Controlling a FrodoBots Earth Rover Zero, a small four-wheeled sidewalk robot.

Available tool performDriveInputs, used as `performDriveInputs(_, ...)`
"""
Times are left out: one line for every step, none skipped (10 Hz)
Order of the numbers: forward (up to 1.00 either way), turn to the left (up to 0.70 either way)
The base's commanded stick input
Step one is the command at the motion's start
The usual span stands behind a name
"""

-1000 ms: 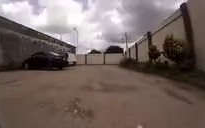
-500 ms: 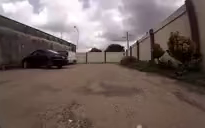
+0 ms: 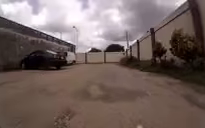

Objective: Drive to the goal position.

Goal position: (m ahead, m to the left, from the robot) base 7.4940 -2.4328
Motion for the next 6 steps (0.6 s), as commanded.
performDriveInputs(0.50,0.00)
performDriveInputs(0.50,-0.09)
performDriveInputs(0.50,-0.23)
performDriveInputs(0.50,-0.36)
performDriveInputs(0.50,-0.50)
performDriveInputs(0.50,-0.50)
